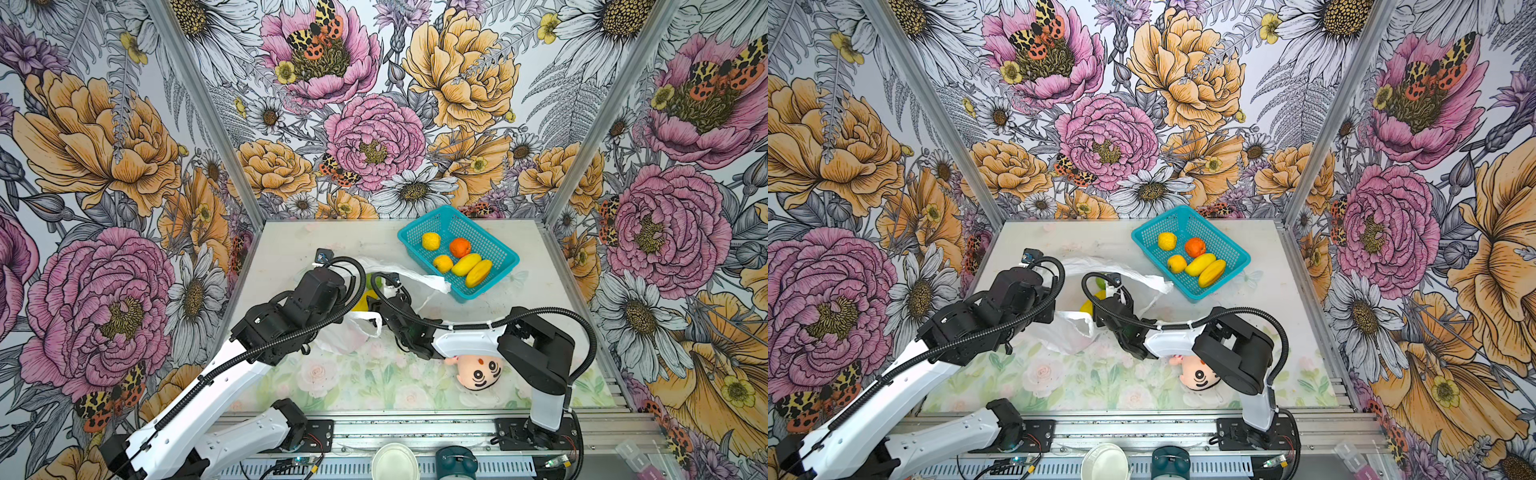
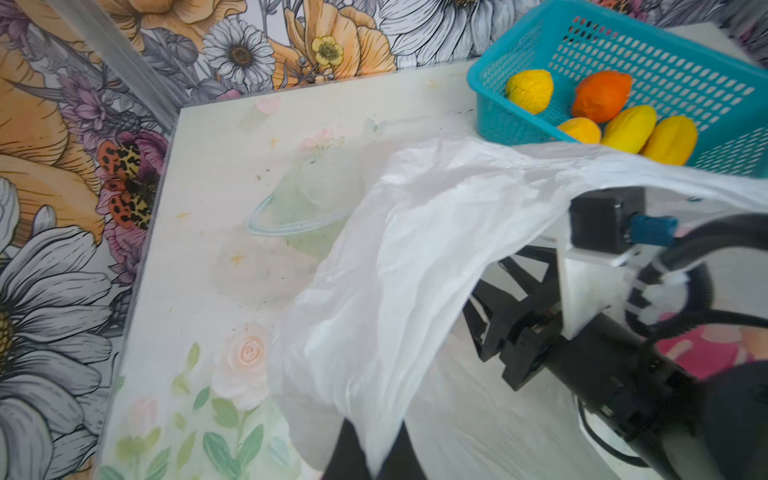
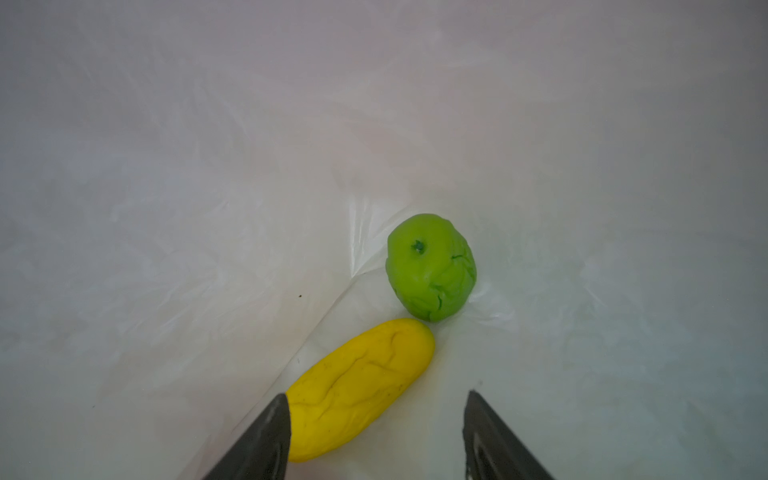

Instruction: Untie the knot of the plastic bag and take out the fruit

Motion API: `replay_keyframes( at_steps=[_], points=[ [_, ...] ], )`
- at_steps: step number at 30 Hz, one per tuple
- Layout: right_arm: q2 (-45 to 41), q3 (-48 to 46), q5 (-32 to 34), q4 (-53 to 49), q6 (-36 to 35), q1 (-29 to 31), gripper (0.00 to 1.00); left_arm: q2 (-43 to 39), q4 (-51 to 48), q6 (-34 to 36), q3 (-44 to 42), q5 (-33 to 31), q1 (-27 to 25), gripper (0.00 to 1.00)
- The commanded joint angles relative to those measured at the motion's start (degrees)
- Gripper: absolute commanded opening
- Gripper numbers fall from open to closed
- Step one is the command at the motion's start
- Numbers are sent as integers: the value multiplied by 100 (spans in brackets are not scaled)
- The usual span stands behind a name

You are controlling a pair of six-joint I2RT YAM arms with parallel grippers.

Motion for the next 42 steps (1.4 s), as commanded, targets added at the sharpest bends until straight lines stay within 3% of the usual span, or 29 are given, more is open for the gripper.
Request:
replay_keyframes(
  at_steps=[1,5,11,18,28,33,42],
  points=[
    [4,441,180,-342,-308,35,68,-56,-386,449,173,-362,233,0],
    [8,558,-251,-352,-379,117,66,-48,-461,539,760,-172,230,0],
    [124,840,-561,-159,-396,868,66,222,-501,454,1355,-93,177,0],
    [197,1050,-536,-131,-525,1414,67,149,-438,258,1127,-40,156,0],
    [762,1311,170,-648,-641,873,72,-359,-76,130,-304,-64,211,0],
    [1125,1610,808,-999,-994,633,77,-257,-29,179,-472,-19,254,0],
    [1864,2328,832,-1767,-1006,177,81,-171,165,285,-635,295,317,0]
  ],
)
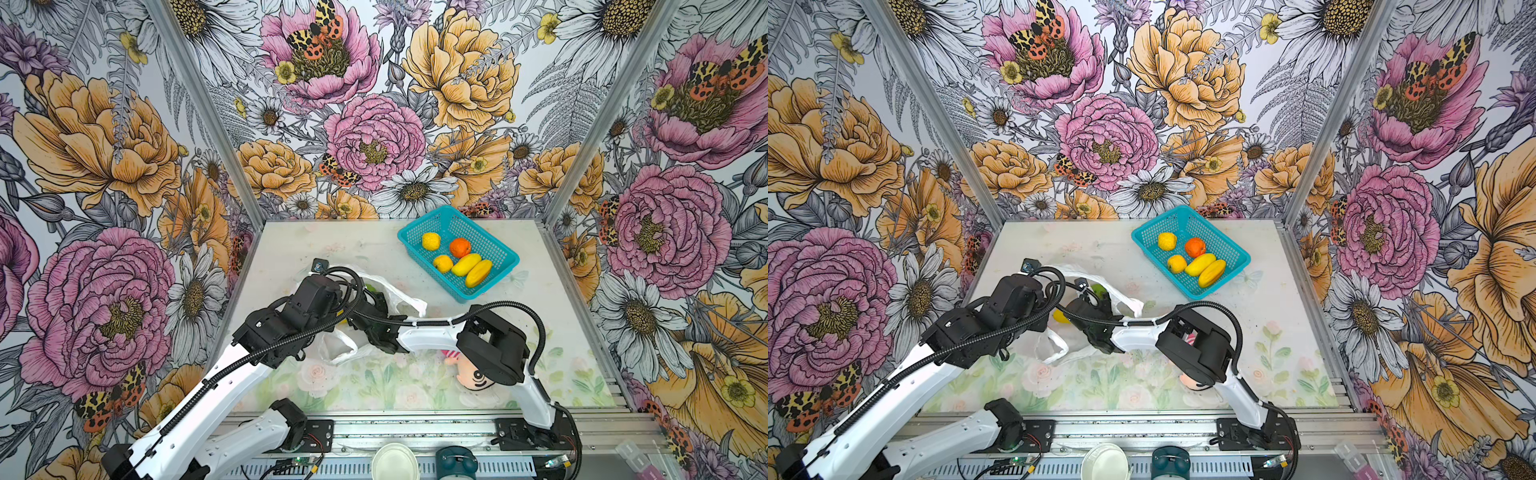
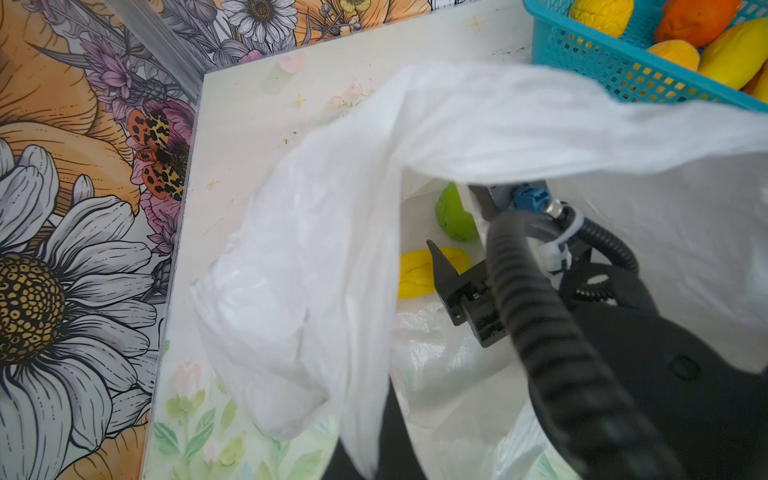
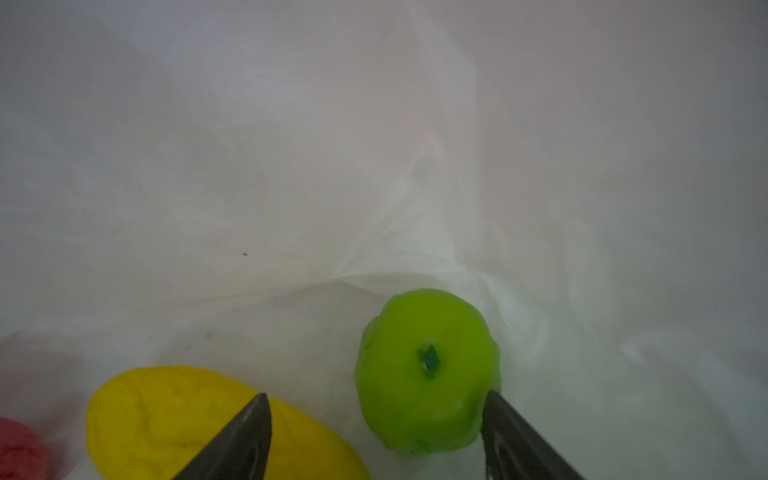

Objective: Untie the knot of the plastic bag and take out the fruit
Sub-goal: 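Close the right gripper on the green apple inside the bag, then lift the green apple up out of the bag opening with the right gripper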

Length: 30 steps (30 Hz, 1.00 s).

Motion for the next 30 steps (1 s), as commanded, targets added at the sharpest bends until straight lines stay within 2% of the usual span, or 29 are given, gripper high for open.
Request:
replay_keyframes(
  at_steps=[1,9,12,18,21,24,30],
  points=[
    [251,313,106,-455,-48,-139,81,87,254,73,-86,272,105,0],
    [685,865,-429,-855,-83,-421,81,285,520,272,-215,1214,521,0],
    [778,1052,-556,-931,-91,-478,81,446,567,341,-231,1547,505,0],
    [1043,1437,-855,-1198,20,-638,79,570,580,367,-216,1691,446,0],
    [1183,1602,-985,-1361,93,-716,75,522,607,380,-229,1691,451,0],
    [1167,1564,-1189,-1357,154,-817,64,519,610,376,-238,1691,454,0],
    [714,1175,-1372,-1095,-84,-836,49,550,616,370,-240,1691,549,0]
  ],
)
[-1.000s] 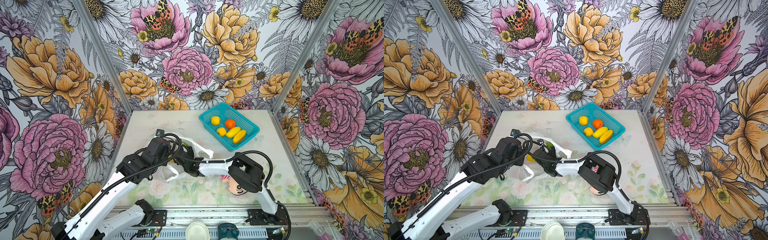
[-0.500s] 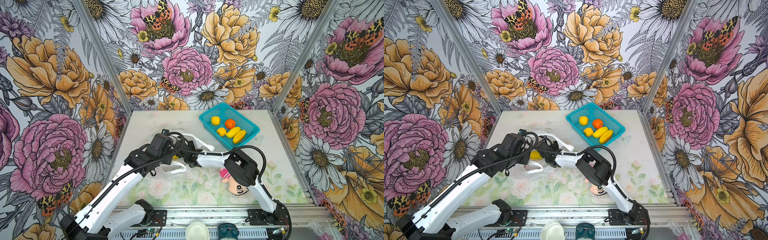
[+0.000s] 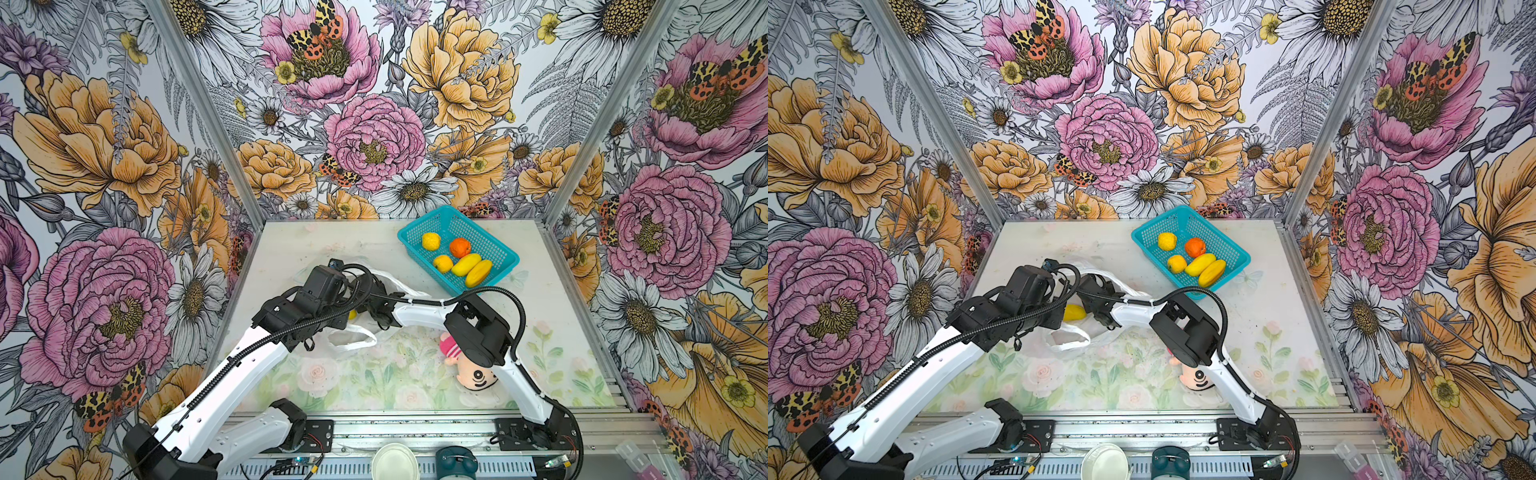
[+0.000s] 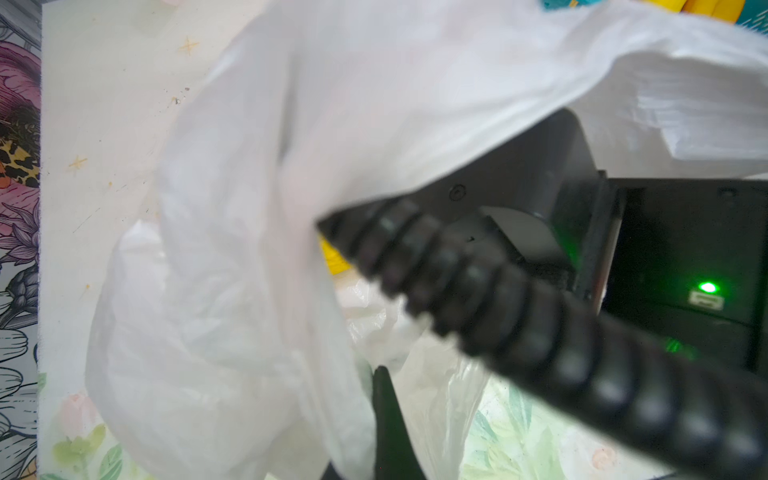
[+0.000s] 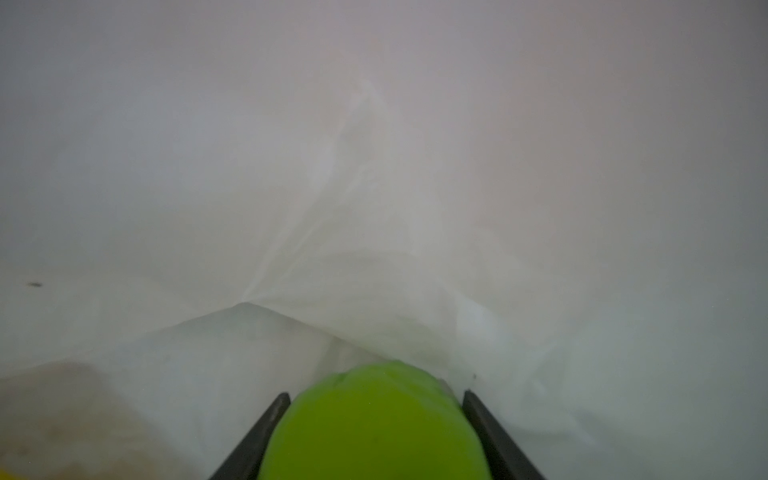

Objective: Untie the knot of the plastic bag and take out the fruit
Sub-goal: 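Lift the green apple up out of the bag opening with the right gripper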

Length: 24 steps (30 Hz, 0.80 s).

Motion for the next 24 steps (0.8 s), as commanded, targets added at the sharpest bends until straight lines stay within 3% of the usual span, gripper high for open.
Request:
replay_keyframes(
  at_steps=[1,7,15,19,24],
  points=[
    [-445,-460,-344,132,-162,-26,48,-30,144,94,-49,119,89,0],
    [-1751,-2017,-1126,1394,-378,24,38,51,143,88,-63,119,299,0],
    [-3110,-3440,-1555,2620,-1149,494,33,246,143,96,-49,314,356,0],
    [-3429,-3683,-1440,2908,-1640,920,33,258,143,94,-49,317,366,0],
    [-3385,-3847,-1371,3195,-1571,965,31,259,143,92,-53,304,397,0]
  ],
)
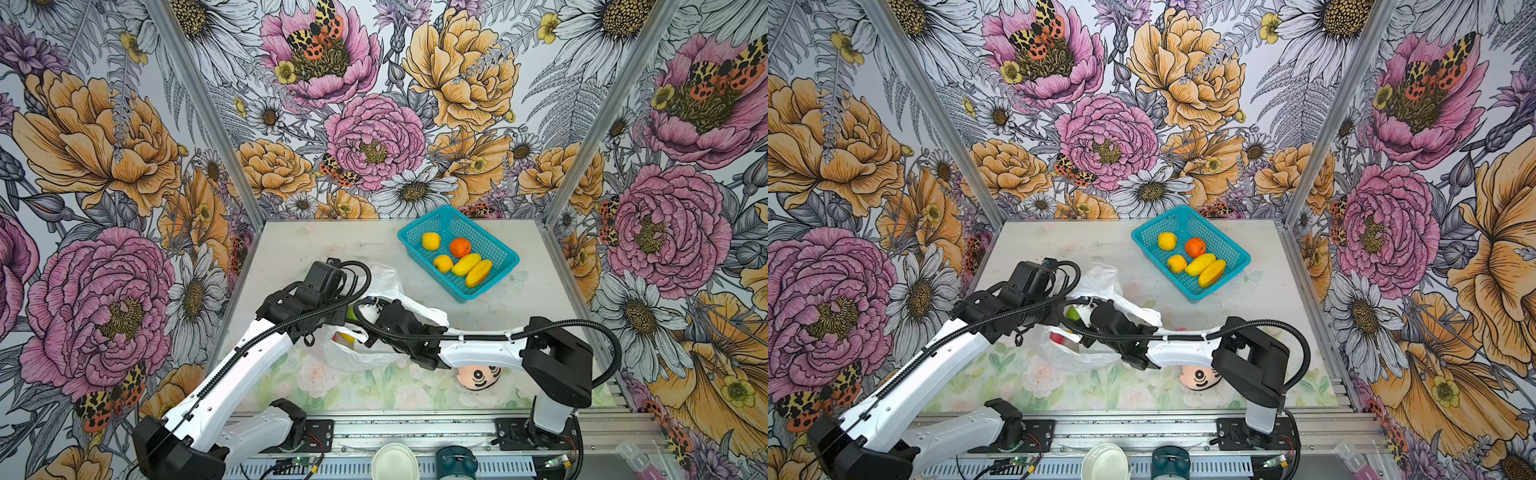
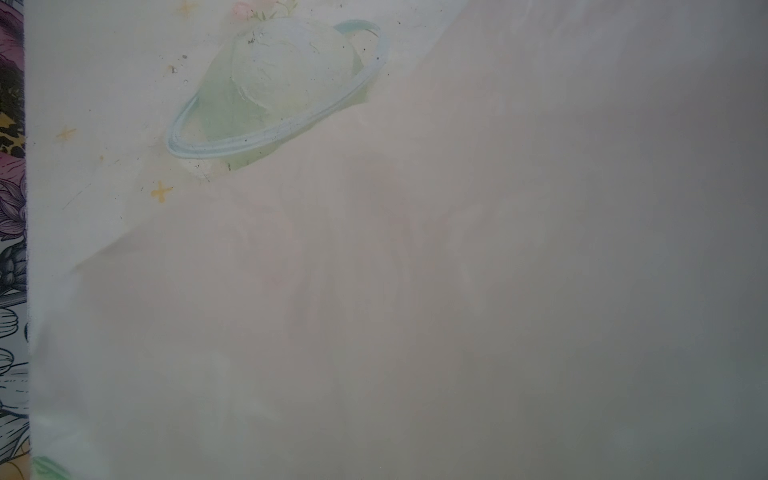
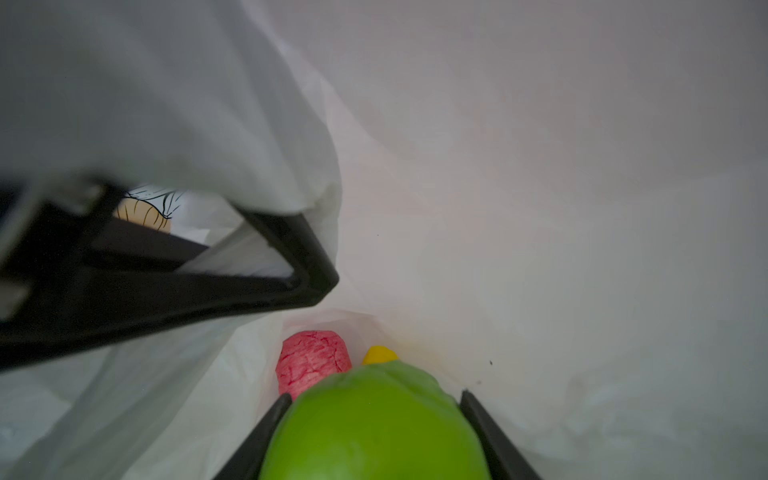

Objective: Untie the knot of the plastic bag and take out the fruit
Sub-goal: 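Lift the green apple up out of the bag opening with the right gripper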

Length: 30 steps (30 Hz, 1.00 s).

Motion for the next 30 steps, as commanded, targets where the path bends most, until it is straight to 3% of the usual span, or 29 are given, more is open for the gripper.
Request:
replay_keyframes(
  at_steps=[1,5,7,9,11,16,21,26,30],
  points=[
    [-28,-169,41,500,-235,-53,30,-34,146,69,-44,72,51,0],
    [-154,-313,-89,547,-372,-57,27,-129,146,46,-56,-11,90,0],
    [-349,-720,-344,1128,-484,-53,29,-127,146,40,-59,-13,134,0],
    [-426,-1106,-175,1710,-562,-74,35,-124,144,39,-53,-12,188,0],
    [-365,-1080,64,1582,-600,-174,36,-144,146,39,-52,-12,223,0],
    [121,-815,14,1271,-455,-629,31,-213,144,39,-61,-14,232,0],
    [732,-1032,-522,1924,-825,-671,38,-179,146,39,-55,33,227,0],
    [1289,-980,-155,1978,-818,-720,38,-126,154,39,-58,60,215,0],
    [1099,-1096,51,2092,-672,-718,55,-19,155,59,-43,176,223,0]
  ],
)
